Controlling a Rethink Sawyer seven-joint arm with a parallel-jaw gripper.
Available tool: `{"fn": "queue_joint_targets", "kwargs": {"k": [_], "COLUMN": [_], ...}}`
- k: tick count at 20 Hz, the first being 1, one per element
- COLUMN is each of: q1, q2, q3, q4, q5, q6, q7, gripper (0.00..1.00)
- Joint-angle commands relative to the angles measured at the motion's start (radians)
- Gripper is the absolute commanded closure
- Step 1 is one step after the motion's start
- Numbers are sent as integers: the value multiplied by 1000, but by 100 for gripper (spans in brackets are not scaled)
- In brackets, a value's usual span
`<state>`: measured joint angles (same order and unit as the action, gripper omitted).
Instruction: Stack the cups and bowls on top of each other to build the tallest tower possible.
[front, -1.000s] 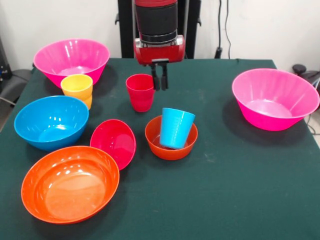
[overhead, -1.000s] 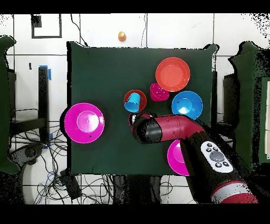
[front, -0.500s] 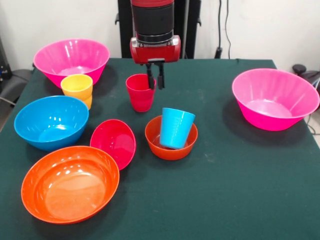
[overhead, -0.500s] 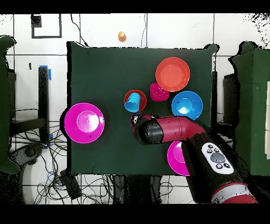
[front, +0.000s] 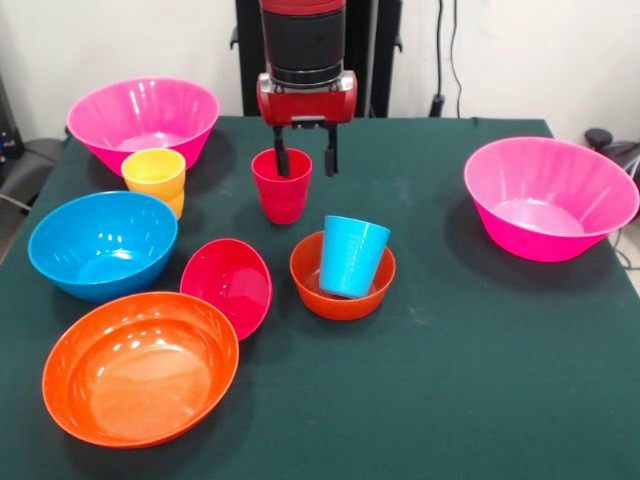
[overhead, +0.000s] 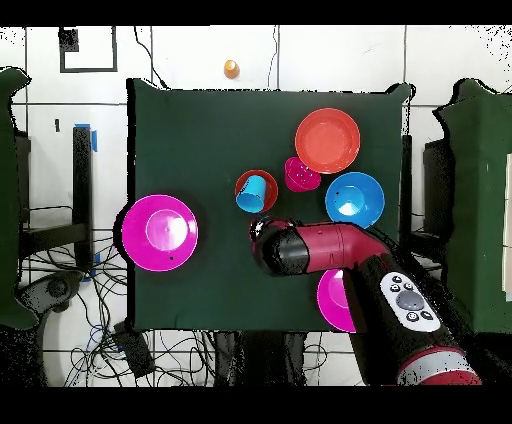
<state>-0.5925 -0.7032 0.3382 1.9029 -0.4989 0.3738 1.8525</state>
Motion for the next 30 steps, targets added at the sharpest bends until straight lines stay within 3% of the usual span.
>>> {"fn": "queue_joint_targets", "kwargs": {"k": [1, 30], "q1": [29, 5], "q2": [30, 129], "q3": [-21, -18], "q4": [25, 55], "q5": [-59, -39], "q6": [31, -3], "q7": [9, 23], "gripper": [0, 0]}}
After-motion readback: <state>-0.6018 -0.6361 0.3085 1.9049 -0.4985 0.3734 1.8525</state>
